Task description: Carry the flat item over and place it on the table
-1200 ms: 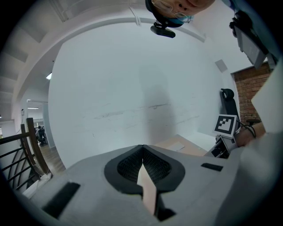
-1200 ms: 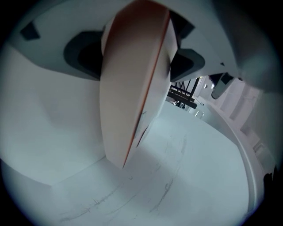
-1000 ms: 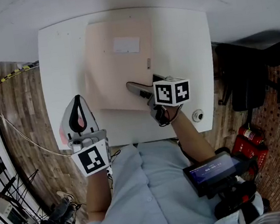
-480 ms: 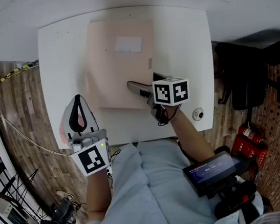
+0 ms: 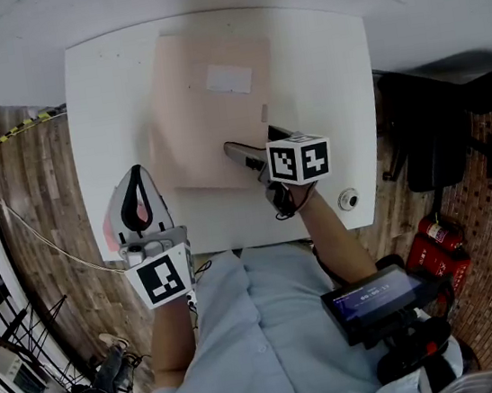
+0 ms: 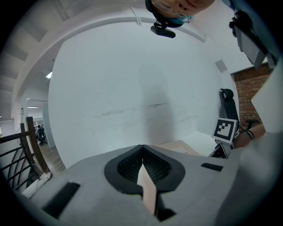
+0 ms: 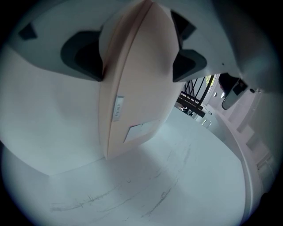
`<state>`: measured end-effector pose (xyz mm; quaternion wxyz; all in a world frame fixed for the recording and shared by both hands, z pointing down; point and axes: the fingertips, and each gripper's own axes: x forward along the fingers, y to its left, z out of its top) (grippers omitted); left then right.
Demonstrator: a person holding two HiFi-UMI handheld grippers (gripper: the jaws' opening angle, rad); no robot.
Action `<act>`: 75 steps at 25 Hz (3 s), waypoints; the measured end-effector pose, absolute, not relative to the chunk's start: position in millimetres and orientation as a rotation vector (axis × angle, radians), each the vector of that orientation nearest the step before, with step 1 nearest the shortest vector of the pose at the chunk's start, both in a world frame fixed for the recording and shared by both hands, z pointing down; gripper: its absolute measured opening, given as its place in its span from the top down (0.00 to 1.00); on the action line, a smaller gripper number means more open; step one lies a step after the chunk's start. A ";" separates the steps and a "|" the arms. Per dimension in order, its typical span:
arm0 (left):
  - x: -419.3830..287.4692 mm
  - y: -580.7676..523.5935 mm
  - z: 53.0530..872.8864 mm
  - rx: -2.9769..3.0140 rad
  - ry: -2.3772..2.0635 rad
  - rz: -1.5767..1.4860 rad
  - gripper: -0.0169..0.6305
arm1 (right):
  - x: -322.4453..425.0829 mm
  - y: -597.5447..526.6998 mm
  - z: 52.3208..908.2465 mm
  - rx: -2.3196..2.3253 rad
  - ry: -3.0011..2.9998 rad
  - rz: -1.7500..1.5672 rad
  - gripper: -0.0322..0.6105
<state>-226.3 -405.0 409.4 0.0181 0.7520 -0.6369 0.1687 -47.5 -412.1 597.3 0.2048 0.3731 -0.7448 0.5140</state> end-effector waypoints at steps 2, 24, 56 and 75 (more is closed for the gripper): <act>-225.7 -404.9 408.1 2.335 -1.976 0.524 0.96 | -47.2 -411.3 596.4 1.039 -2.076 1.430 0.18; -205.6 -378.1 386.6 2.371 -1.996 0.452 0.96 | -40.4 -395.7 553.8 1.057 -2.201 1.339 0.19; -163.0 -310.6 252.4 2.480 -2.207 0.076 0.96 | -20.7 -352.6 304.2 1.437 -2.763 0.148 0.94; -159.9 -323.6 256.7 2.489 -2.186 0.083 0.96 | -28.4 -350.1 304.2 1.400 -2.731 0.031 0.94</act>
